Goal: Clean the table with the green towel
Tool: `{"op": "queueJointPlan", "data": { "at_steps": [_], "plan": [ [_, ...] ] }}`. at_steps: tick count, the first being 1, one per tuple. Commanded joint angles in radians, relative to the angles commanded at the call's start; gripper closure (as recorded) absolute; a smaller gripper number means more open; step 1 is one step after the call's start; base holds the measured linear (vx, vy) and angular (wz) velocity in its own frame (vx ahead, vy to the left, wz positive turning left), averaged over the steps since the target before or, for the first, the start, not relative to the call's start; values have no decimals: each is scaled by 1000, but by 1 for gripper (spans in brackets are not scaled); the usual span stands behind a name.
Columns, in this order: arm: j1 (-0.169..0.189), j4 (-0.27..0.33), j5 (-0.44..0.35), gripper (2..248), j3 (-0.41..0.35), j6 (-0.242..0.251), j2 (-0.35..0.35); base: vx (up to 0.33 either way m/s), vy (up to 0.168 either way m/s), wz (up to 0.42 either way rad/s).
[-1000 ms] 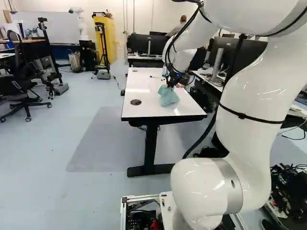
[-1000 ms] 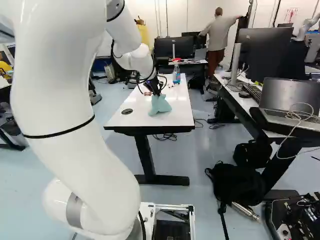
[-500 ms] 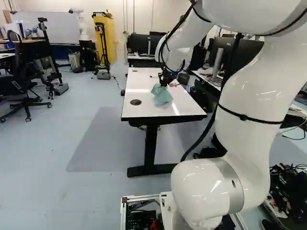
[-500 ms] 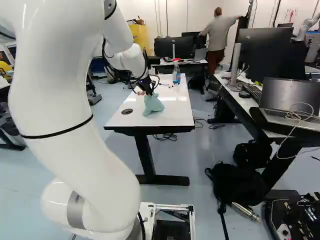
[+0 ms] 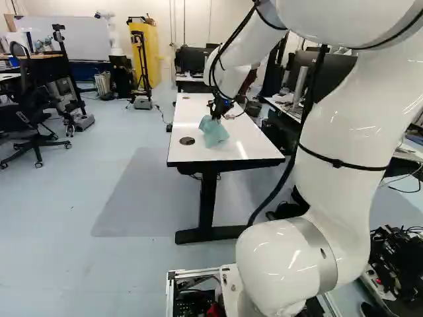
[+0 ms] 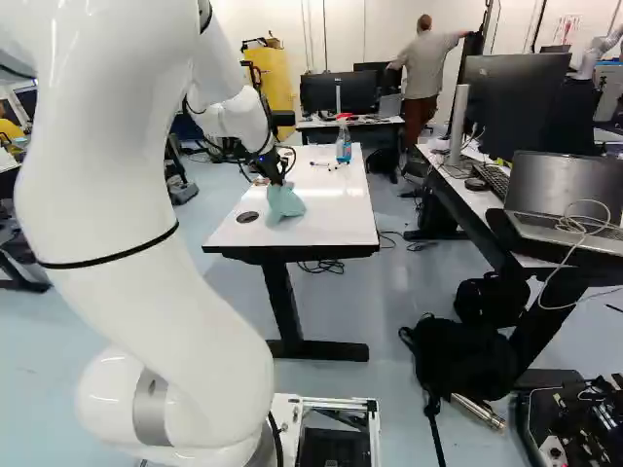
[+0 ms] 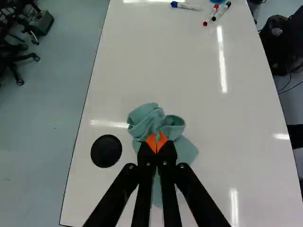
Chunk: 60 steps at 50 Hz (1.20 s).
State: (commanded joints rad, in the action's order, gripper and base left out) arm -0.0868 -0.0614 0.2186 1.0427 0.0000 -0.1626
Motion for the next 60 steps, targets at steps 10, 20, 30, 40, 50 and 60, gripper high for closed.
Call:
{"op": "queueJointPlan", "data": {
  "at_steps": [10, 20, 30, 40, 50, 60],
  "plan": [
    [-32, 0, 0, 229, 0, 0, 0, 0, 0, 0],
    [-64, 0, 0, 229, -5, 0, 4, 0, 0, 0],
    [-97, 0, 0, 229, -12, 0, 11, 0, 0, 0],
    [-132, 0, 0, 229, -26, 0, 24, 0, 0, 0],
    [-166, 0, 0, 229, -42, 0, 38, 0, 0, 0],
    [-183, 0, 0, 199, -52, 0, 48, 0, 0, 0]
  ]
}}
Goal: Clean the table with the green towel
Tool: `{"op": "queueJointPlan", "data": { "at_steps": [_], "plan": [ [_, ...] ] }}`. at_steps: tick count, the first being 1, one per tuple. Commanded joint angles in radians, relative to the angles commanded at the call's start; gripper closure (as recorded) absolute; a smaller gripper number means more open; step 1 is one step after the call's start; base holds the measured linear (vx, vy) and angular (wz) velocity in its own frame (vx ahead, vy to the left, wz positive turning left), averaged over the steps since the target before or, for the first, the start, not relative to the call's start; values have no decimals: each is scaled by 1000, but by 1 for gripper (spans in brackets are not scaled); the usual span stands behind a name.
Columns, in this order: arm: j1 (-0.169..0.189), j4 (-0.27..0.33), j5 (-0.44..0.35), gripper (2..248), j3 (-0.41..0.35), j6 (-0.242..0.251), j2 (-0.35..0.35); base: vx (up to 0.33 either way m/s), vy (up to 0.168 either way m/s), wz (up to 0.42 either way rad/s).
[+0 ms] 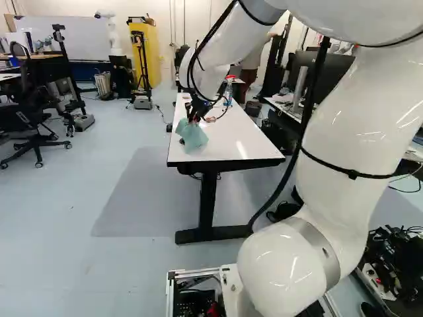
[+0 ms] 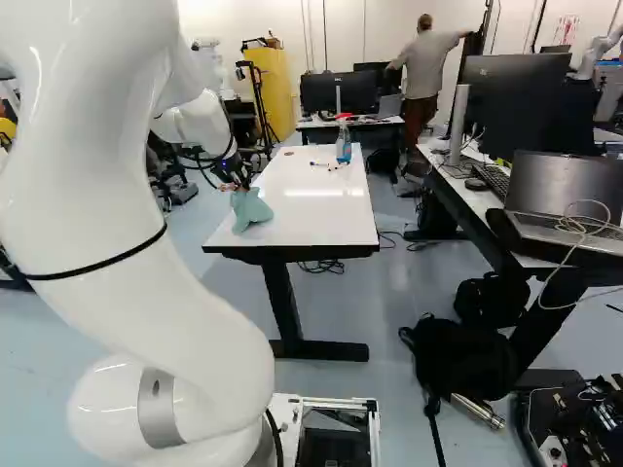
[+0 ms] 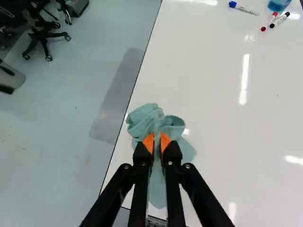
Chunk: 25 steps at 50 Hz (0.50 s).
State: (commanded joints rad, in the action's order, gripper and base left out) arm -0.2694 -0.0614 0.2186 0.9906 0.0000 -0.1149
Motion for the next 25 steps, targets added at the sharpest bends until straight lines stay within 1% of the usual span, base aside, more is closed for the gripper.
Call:
{"op": "queueJointPlan", "data": {
  "at_steps": [4, 5, 9, 10, 14, 15, 20, 21, 25],
  "plan": [
    [0, 0, 0, 199, 0, 0, 0, 0, 0, 0],
    [0, 0, 0, 165, 0, 0, 0, 0, 0, 0],
    [0, 0, 0, 165, 0, 0, 0, 0, 0, 0],
    [0, 0, 0, 129, 0, 0, 0, 0, 0, 0],
    [0, 0, 0, 129, 0, 0, 0, 0, 0, 0],
    [0, 0, 0, 93, 0, 0, 0, 0, 0, 0],
    [0, 0, 0, 93, 0, 0, 0, 0, 0, 0],
    [0, 0, 0, 56, 0, 0, 0, 0, 0, 0],
    [0, 0, 0, 56, 0, 0, 6, 0, 0, 0]
  ]
}}
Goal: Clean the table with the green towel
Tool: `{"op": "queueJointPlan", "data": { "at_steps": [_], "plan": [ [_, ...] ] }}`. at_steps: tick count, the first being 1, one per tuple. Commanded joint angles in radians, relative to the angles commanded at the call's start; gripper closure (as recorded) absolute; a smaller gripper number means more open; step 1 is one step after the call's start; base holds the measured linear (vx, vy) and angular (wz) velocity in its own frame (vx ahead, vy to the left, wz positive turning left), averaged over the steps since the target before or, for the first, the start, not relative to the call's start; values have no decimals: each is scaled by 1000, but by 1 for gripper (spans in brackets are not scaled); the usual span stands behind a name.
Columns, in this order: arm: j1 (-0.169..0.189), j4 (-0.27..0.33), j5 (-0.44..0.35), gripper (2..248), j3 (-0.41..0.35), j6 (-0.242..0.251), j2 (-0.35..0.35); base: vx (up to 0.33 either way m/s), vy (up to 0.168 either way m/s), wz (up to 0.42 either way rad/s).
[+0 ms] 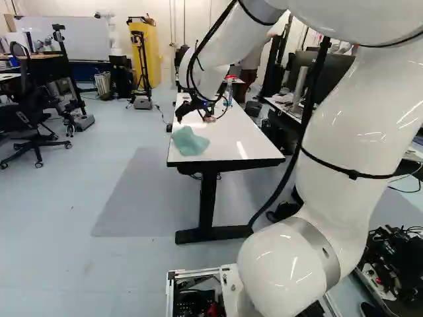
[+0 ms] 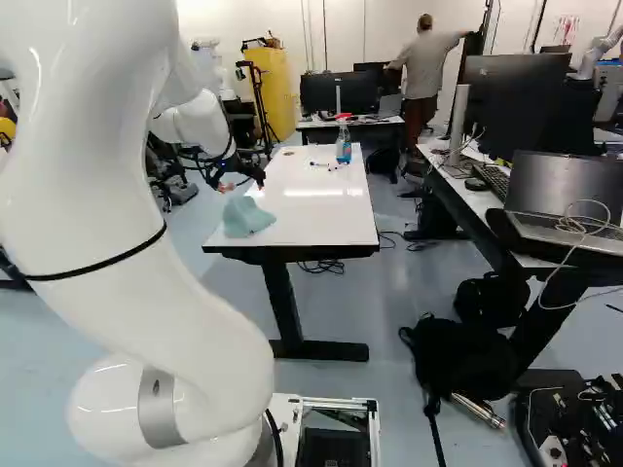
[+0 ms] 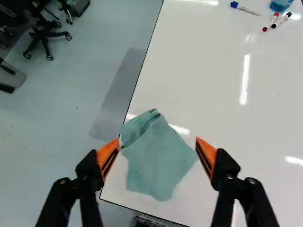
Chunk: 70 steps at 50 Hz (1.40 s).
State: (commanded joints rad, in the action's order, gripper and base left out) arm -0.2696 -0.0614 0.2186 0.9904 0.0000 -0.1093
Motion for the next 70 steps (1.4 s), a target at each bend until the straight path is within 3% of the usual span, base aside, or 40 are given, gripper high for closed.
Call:
{"op": "queueJointPlan", "data": {
  "at_steps": [1, 5, 6, 23, 70],
  "plan": [
    [0, 0, 0, 19, 0, 0, 2, 0, 0, 0],
    [0, 0, 0, 19, 0, 0, 10, 0, 0, 0],
    [0, 0, 0, 3, 0, 0, 12, 0, 0, 0],
    [26, 0, 0, 3, -25, 0, 75, 0, 0, 0],
    [177, 0, 0, 3, -131, 0, 195, 0, 0, 0]
  ]
}}
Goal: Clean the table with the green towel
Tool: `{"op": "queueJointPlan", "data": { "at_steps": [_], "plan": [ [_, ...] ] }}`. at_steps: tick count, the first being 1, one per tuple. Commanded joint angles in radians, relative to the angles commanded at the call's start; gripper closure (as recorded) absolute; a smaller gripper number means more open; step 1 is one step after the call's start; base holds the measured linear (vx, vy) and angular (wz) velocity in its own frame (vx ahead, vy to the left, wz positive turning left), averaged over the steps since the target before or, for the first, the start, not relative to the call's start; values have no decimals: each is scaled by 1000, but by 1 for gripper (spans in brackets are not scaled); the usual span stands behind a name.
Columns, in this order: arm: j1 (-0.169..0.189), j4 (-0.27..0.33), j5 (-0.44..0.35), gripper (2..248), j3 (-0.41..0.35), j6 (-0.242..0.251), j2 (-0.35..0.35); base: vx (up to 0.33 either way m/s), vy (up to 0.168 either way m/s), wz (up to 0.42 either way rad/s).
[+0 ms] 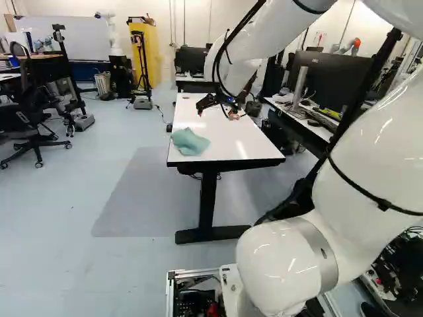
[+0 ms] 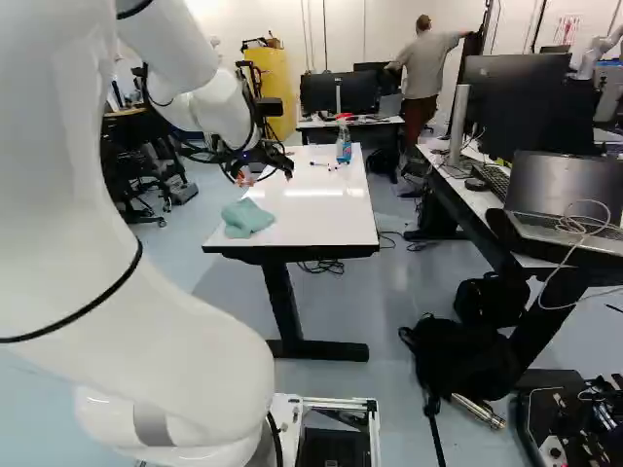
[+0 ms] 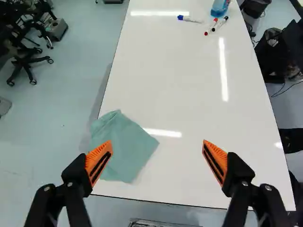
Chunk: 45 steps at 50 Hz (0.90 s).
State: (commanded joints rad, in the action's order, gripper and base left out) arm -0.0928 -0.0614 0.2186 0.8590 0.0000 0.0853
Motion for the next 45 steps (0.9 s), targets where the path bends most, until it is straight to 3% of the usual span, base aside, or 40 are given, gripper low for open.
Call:
{"op": "queueJointPlan", "data": {
  "at_steps": [15, 45],
  "plan": [
    [52, 0, 0, 3, -25, 0, 26, 0, 0, 0],
    [54, 3, -46, 3, -56, 0, 33, 0, 0, 0]
  ]
}}
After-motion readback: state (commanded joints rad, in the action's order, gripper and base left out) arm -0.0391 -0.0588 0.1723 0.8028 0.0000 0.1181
